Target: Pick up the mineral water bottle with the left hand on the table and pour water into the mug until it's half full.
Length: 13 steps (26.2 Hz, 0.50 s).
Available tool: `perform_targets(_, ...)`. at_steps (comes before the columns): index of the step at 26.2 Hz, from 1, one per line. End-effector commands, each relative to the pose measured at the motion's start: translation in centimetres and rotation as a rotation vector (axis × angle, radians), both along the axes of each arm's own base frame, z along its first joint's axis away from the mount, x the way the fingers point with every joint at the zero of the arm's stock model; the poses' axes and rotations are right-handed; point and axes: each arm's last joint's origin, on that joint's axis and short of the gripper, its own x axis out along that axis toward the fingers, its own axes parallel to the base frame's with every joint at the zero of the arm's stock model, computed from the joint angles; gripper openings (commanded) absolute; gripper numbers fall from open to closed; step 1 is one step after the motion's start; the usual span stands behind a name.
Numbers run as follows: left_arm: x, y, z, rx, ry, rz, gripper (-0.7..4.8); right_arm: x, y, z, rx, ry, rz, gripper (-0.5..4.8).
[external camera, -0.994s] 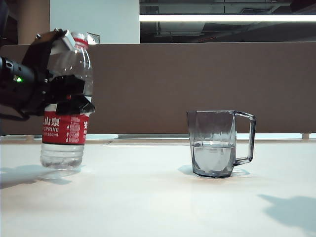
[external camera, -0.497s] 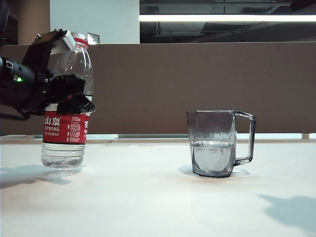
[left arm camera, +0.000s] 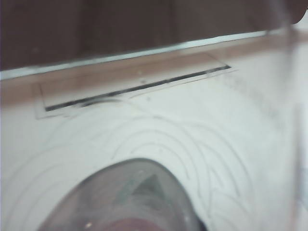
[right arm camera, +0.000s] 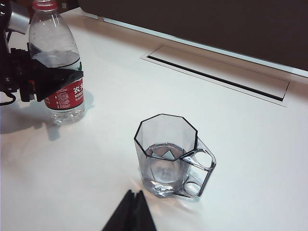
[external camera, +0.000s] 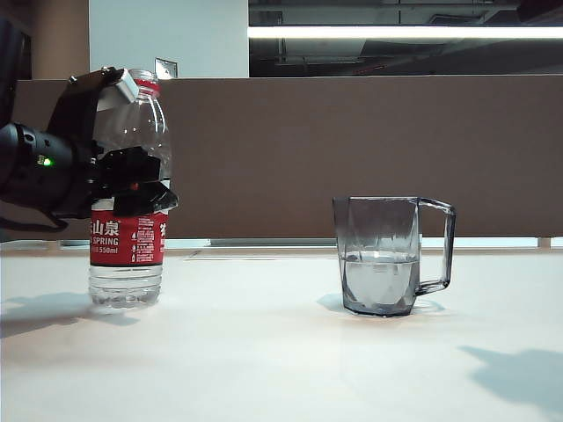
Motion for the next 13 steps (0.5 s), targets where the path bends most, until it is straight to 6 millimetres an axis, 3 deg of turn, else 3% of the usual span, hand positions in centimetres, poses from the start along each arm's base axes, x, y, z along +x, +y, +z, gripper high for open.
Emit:
perform_targets(1,0.0,-0.1,0.3,-0.03,-0.001,-0.005,3.98,0.0,0.0,0.4,0.019,-0.014,0.001,-0.02)
perform_targets(3,0.0,-0.1,0.3,-0.041,-0.002,-0.005,4.46,0.0,0.0,0.4,0.02,-0.014,0.001,-0.02)
perform_targets(13,-1.1,0.3,2.0,0.0,0.042,-0.057,4.67,0.0,0.0,0.4,0.02,-0.014,0.001,-0.02)
